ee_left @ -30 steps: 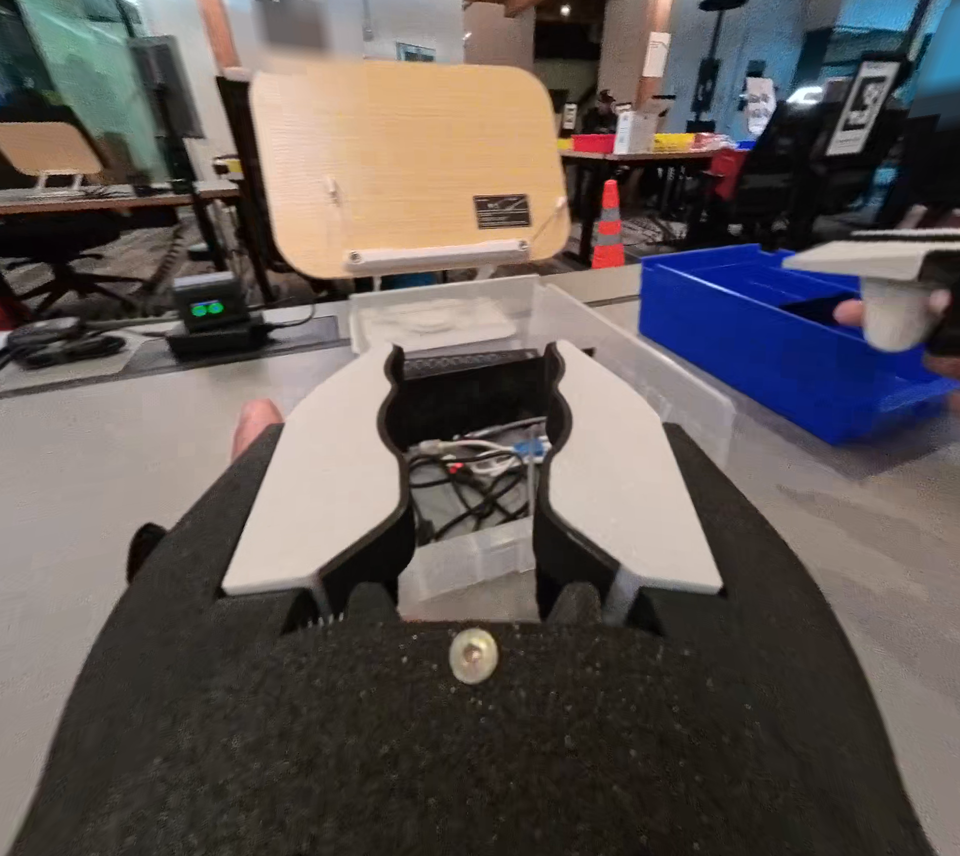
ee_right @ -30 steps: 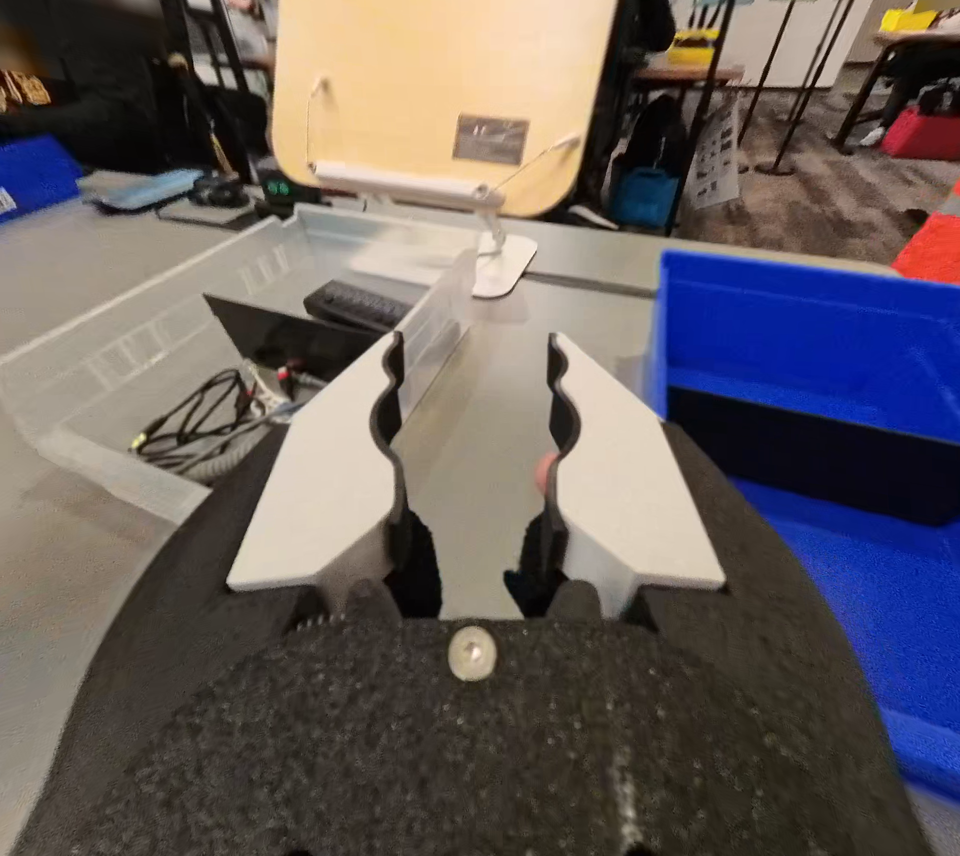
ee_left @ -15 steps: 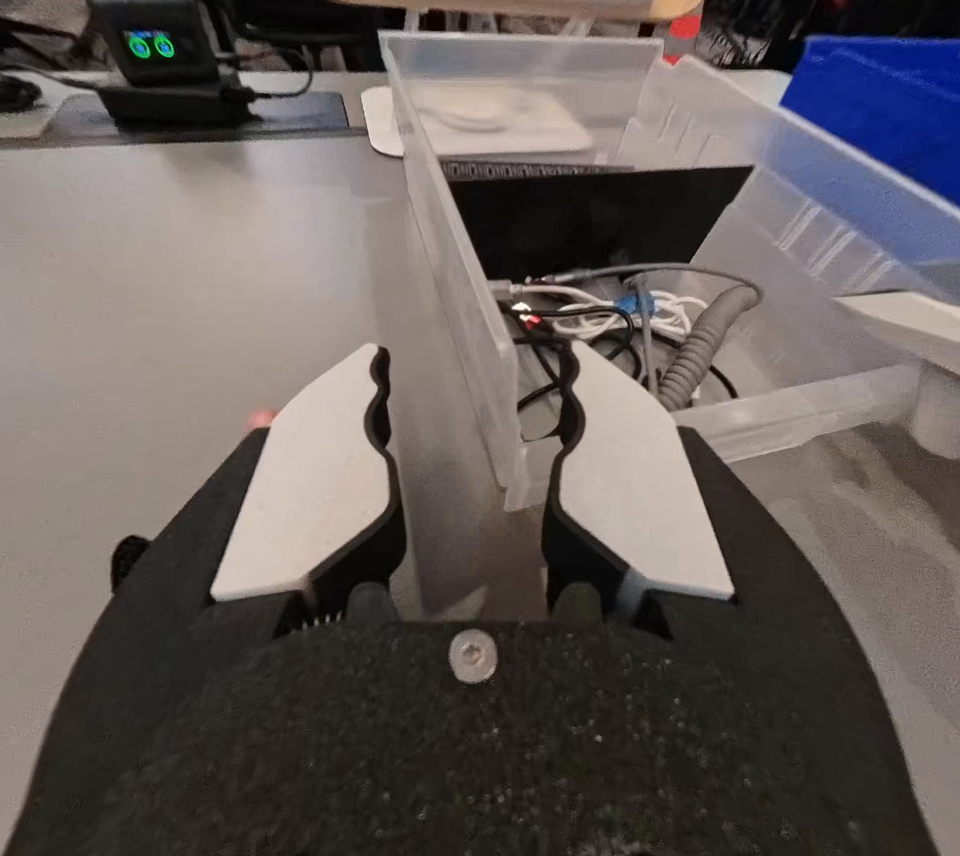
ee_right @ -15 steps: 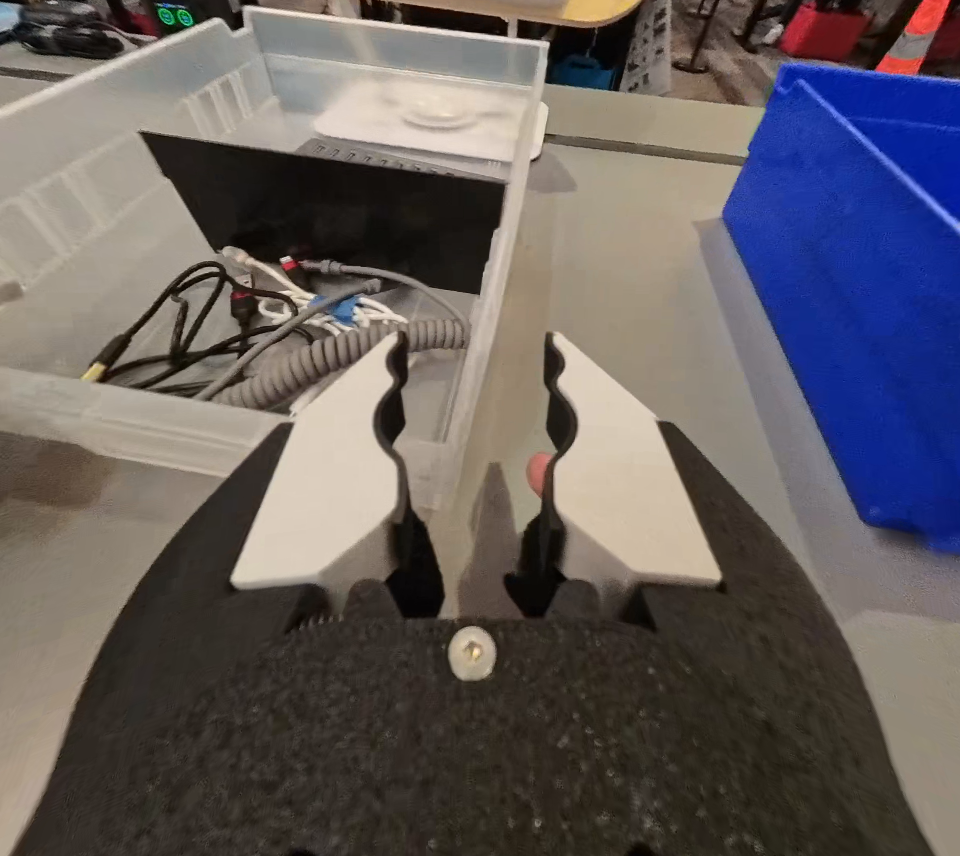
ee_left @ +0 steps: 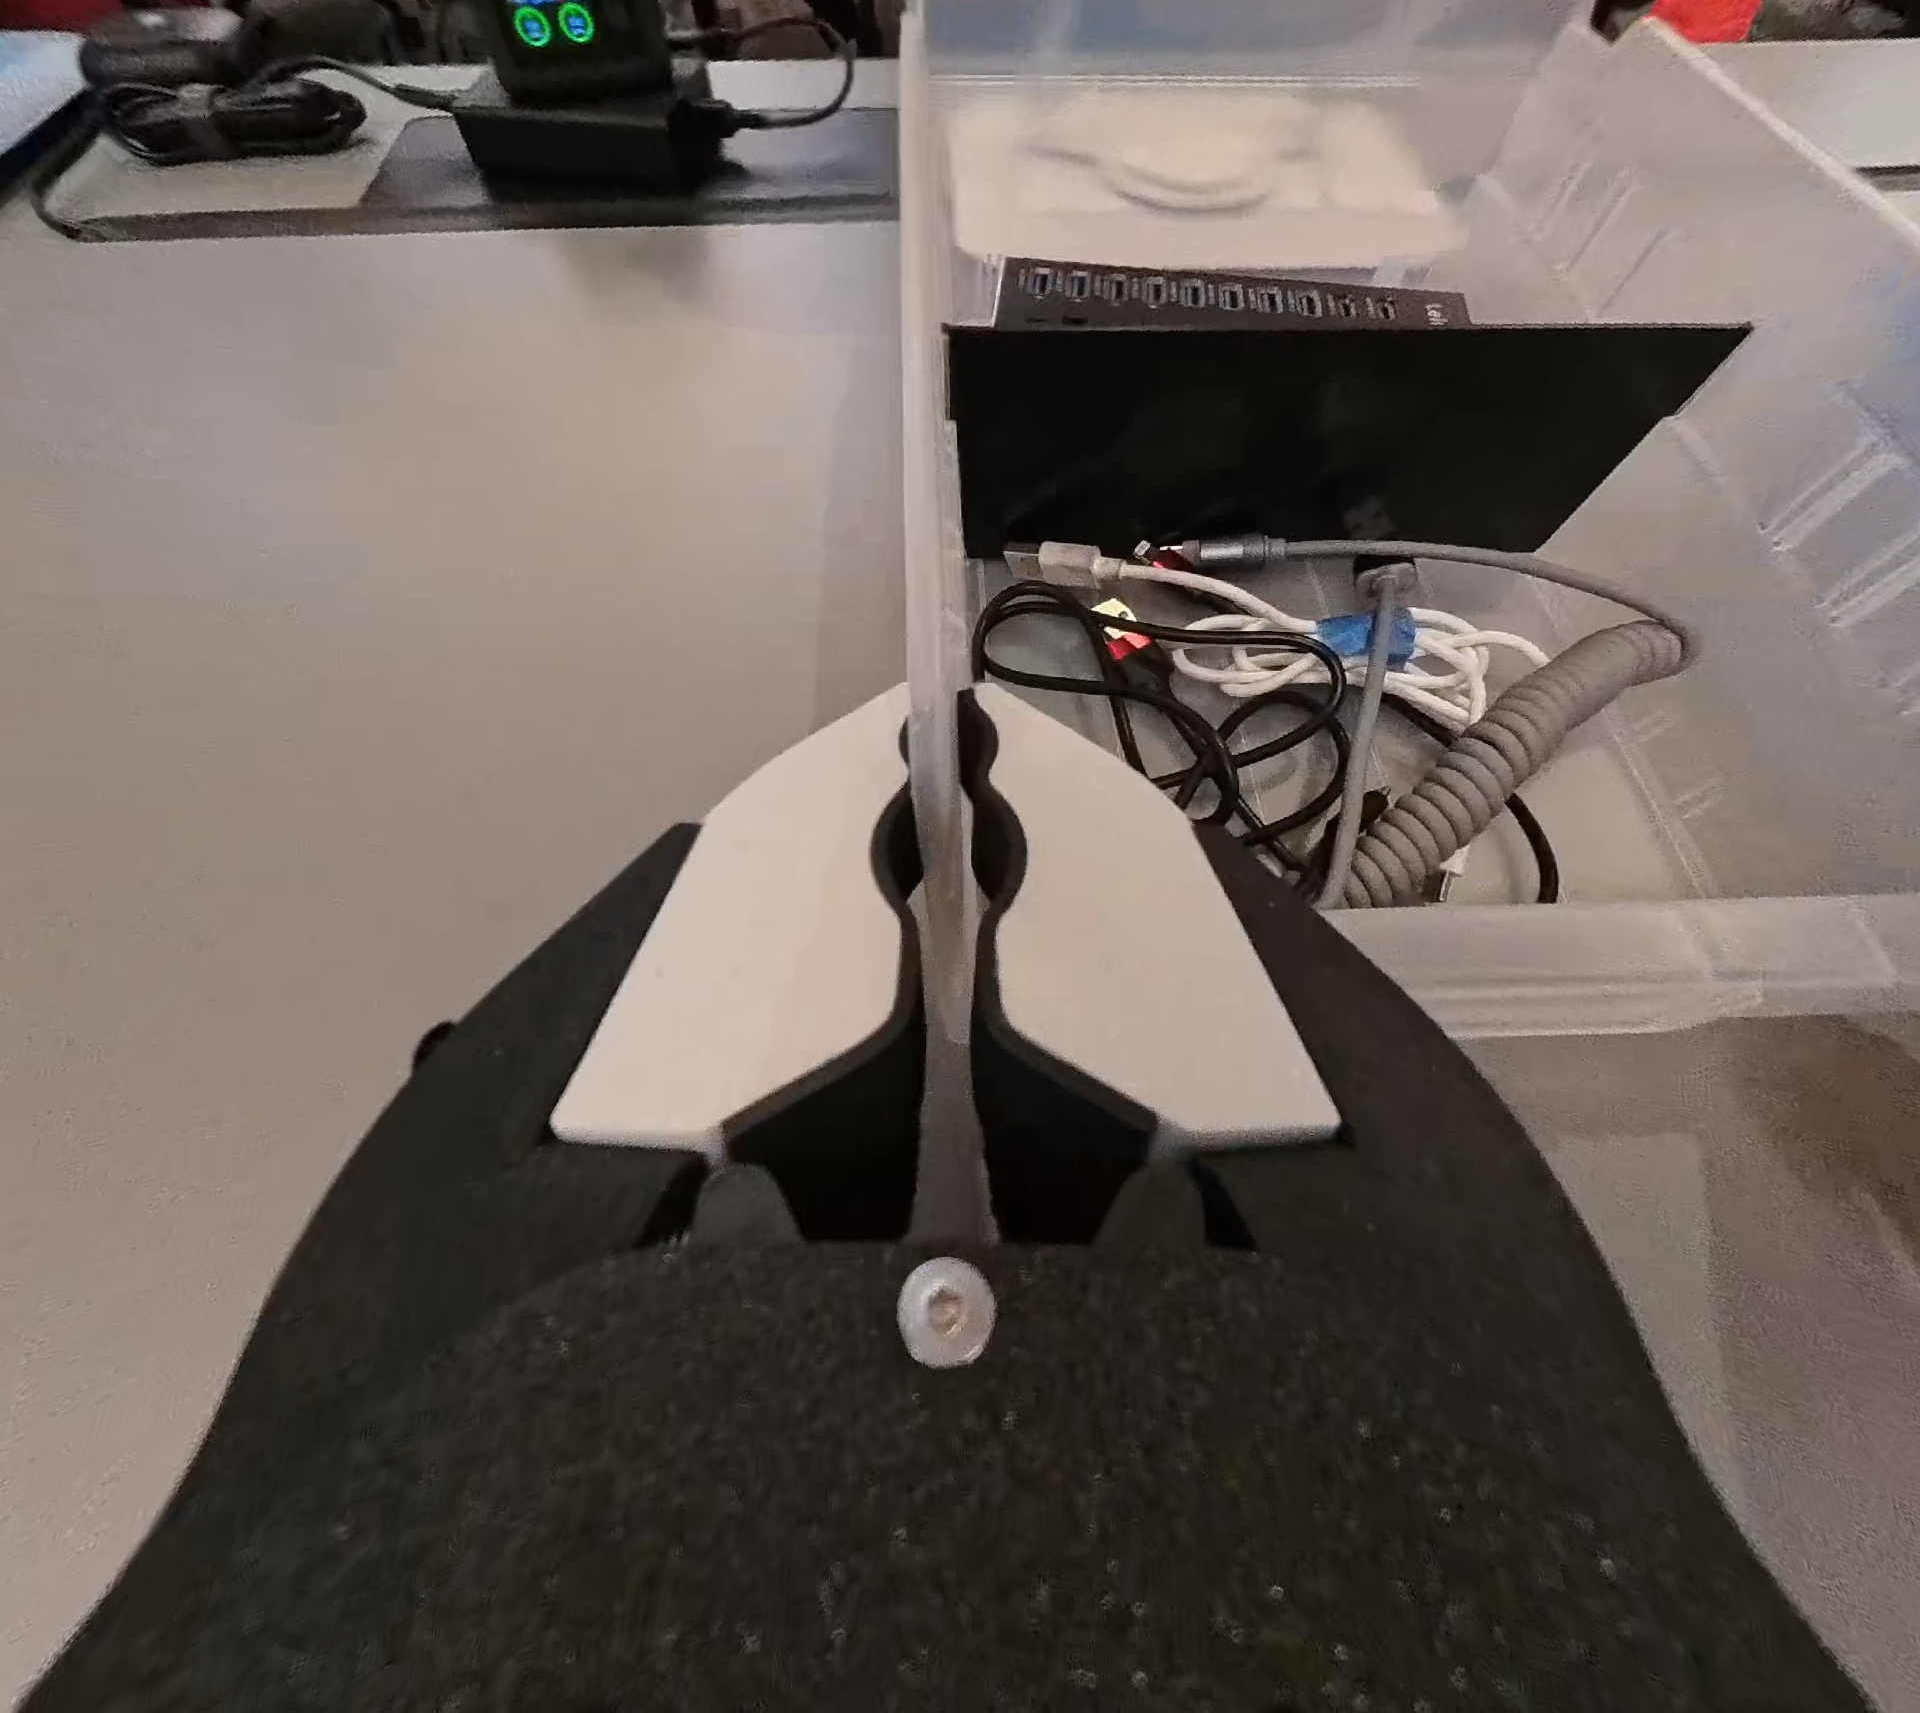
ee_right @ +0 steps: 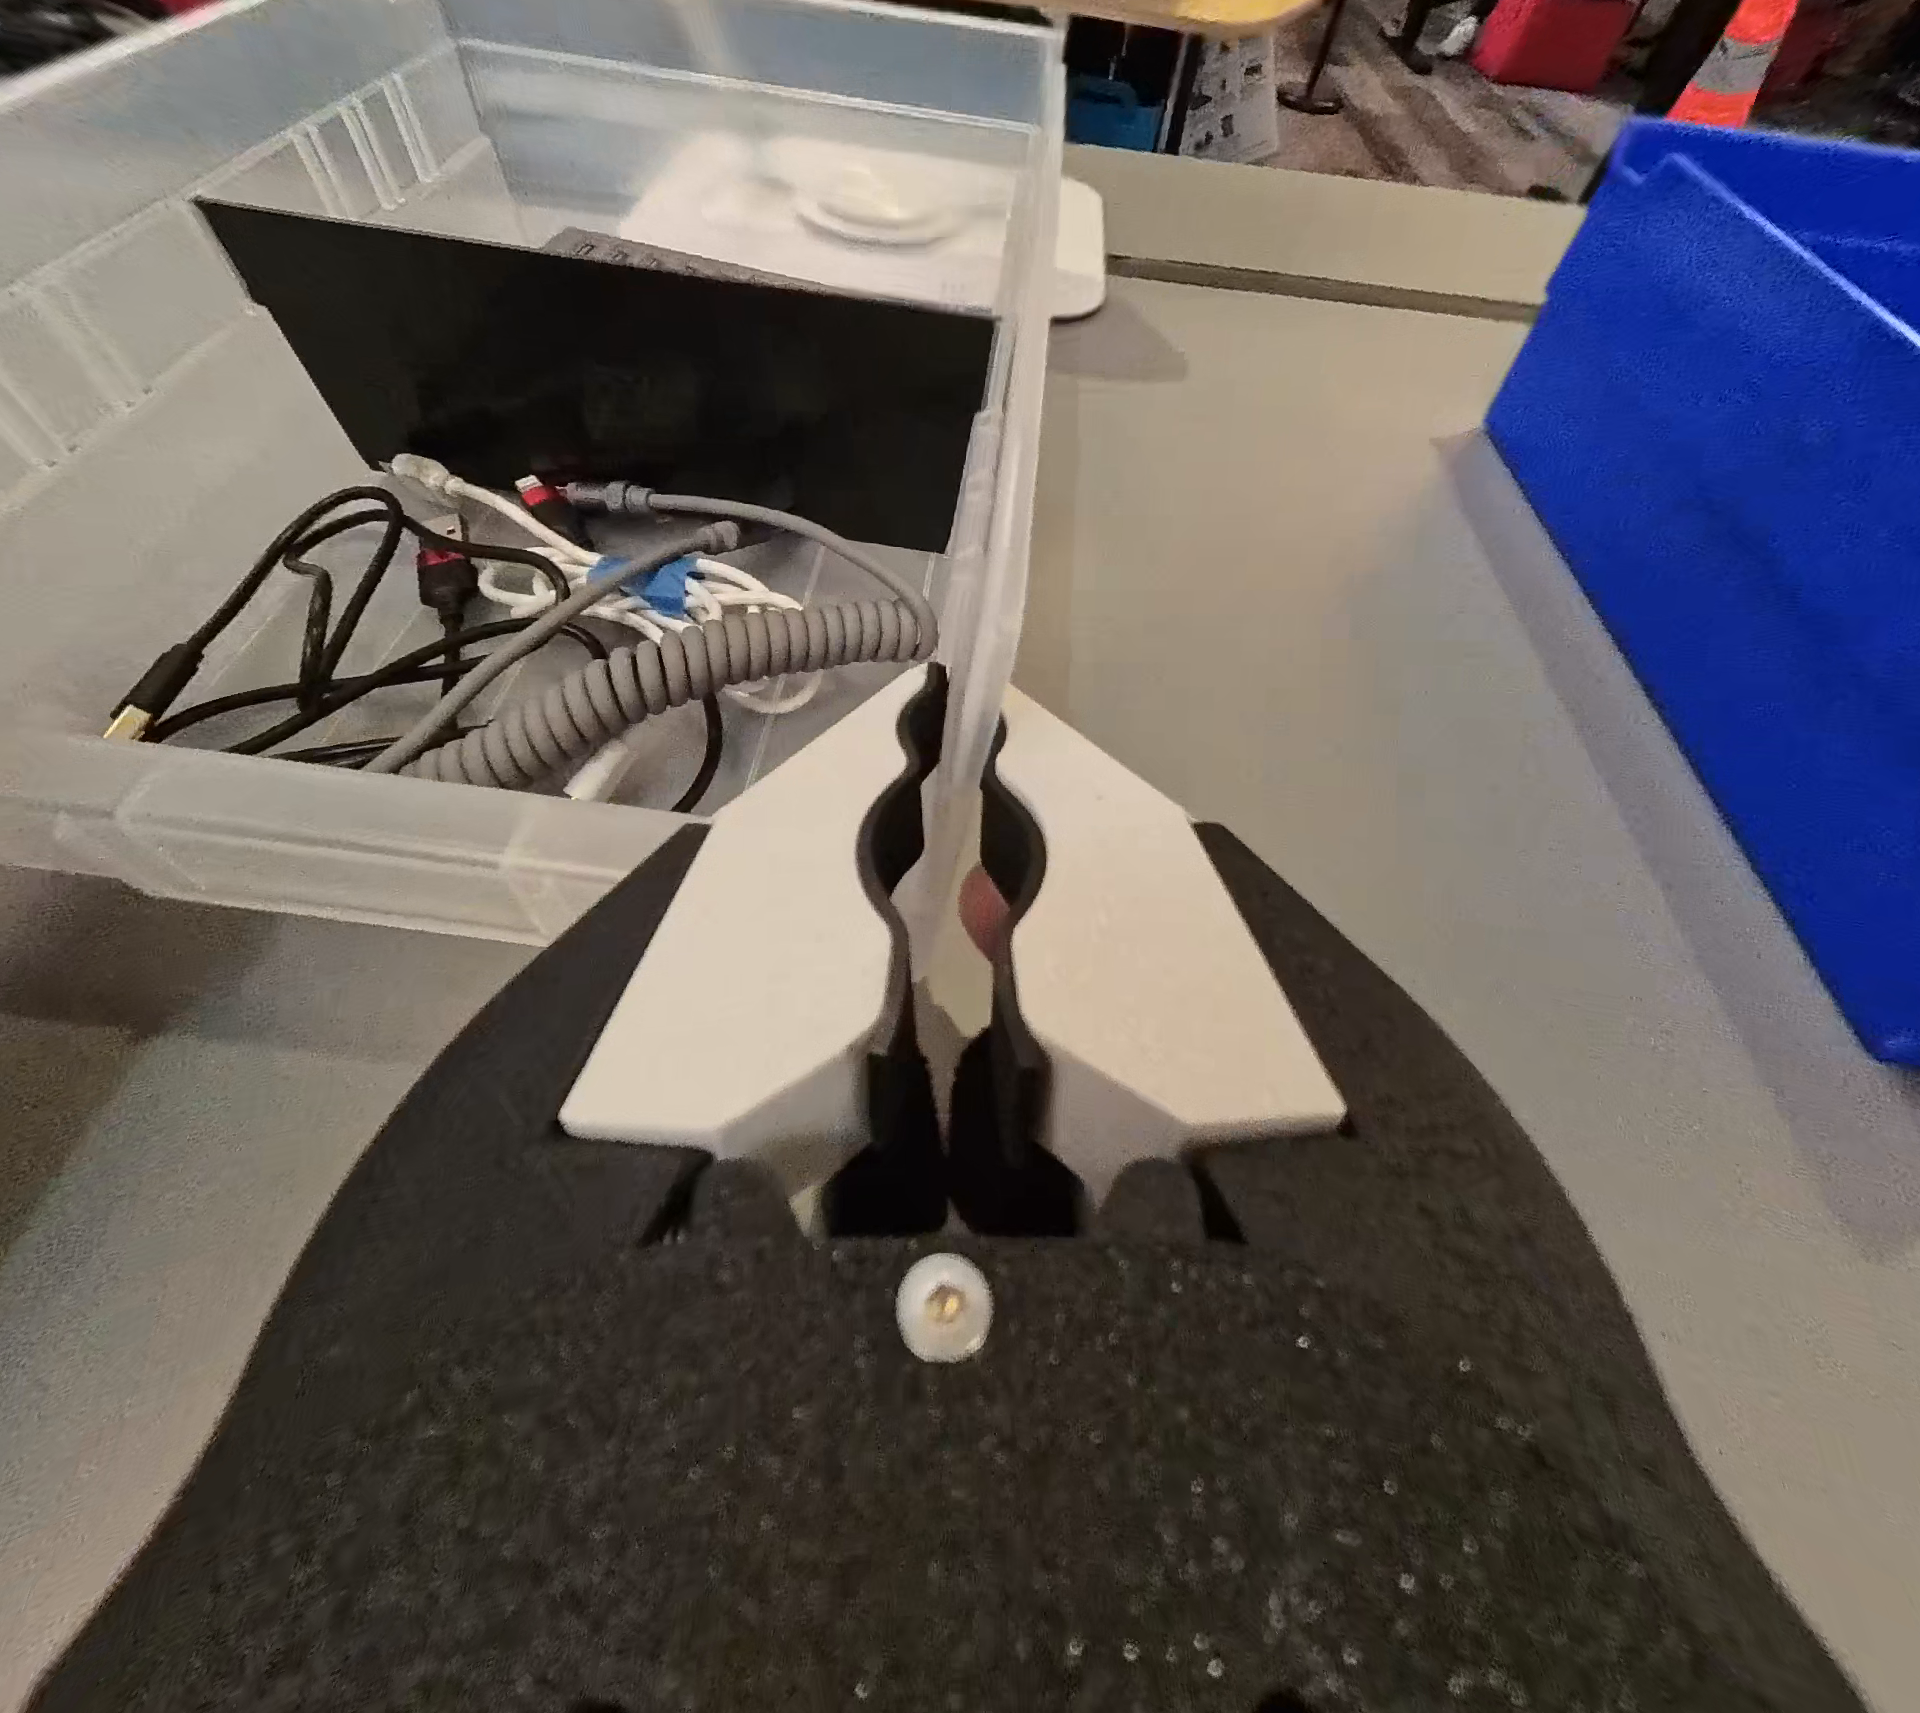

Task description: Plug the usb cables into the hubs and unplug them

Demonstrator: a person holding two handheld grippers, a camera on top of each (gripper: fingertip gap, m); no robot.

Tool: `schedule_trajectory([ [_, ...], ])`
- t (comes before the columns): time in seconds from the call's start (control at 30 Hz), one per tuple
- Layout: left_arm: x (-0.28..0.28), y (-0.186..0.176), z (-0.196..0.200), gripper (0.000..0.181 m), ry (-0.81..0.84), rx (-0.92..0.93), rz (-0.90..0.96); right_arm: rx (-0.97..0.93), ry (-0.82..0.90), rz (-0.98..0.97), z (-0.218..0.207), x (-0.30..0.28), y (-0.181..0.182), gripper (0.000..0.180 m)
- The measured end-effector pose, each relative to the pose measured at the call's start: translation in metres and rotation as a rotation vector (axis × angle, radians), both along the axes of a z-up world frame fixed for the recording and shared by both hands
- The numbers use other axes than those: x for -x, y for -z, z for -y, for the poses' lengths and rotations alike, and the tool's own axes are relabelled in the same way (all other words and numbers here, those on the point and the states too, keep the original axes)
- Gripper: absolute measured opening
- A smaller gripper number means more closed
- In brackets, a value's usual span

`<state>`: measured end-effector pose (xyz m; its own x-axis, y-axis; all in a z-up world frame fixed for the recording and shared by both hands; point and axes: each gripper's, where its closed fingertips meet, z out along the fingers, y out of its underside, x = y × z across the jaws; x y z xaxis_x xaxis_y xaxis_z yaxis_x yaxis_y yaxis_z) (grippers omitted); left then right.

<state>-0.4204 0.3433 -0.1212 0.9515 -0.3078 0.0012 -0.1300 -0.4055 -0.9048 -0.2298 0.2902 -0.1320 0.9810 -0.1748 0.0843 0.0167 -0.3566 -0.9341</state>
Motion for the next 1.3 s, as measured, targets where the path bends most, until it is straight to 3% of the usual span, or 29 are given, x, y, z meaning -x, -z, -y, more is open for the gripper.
schedule_trajectory([
  [0.27, 0.133, -0.021, -0.02, 0.002, -0.046, -0.043, 0.03, -0.074, -0.086, -0.048, -0.03, 0.131, -0.027, 0.004],
  [0.43, 0.203, -0.015, -0.03, 0.002, -0.089, -0.021, 0.011, -0.004, -0.135, -0.03, -0.051, 0.2, -0.012, 0.003],
  [0.5, 0.219, -0.01, -0.034, 0.002, -0.101, -0.022, -0.019, -0.009, -0.144, 0.003, -0.054, 0.216, -0.006, 0.003],
  [0.6, 0.231, -0.002, -0.037, 0.003, -0.11, -0.021, 0.082, -0.019, -0.201, 0.021, -0.05, 0.23, -0.002, 0.006],
  [0.73, 0.239, -0.001, -0.04, 0.006, -0.146, -0.022, 0.111, 0.021, -0.292, -0.1, -0.047, 0.242, 0.002, 0.012],
  [0.83, 0.242, -0.003, -0.041, 0.015, -0.204, -0.037, 0.098, 0.082, -0.484, -0.213, -0.034, 0.252, -0.001, 0.02],
  [0.97, 0.242, -0.003, -0.035, 0.012, -0.2, -0.062, -0.008, 0.109, -0.704, -0.27, 0.001, 0.227, -0.014, 0.024],
  [1.07, 0.239, -0.002, -0.032, 0.01, -0.198, -0.051, 0.026, 0.119, -0.791, -0.279, 0.031, 0.178, -0.019, 0.025],
  [1.13, 0.237, -0.001, -0.03, 0.011, -0.219, -0.042, 0.053, 0.107, -0.764, -0.251, 0.043, 0.128, -0.017, 0.03],
  [1.2, 0.236, -0.001, -0.029, 0.016, -0.23, -0.036, 0.051, 0.072, -0.724, -0.228, 0.058, 0.075, -0.018, 0.047],
  [1.3, 0.234, 0.0, -0.027, 0.015, -0.221, -0.021, 0.047, -0.011, -0.637, -0.278, 0.074, 0.001, -0.029, 0.047],
])
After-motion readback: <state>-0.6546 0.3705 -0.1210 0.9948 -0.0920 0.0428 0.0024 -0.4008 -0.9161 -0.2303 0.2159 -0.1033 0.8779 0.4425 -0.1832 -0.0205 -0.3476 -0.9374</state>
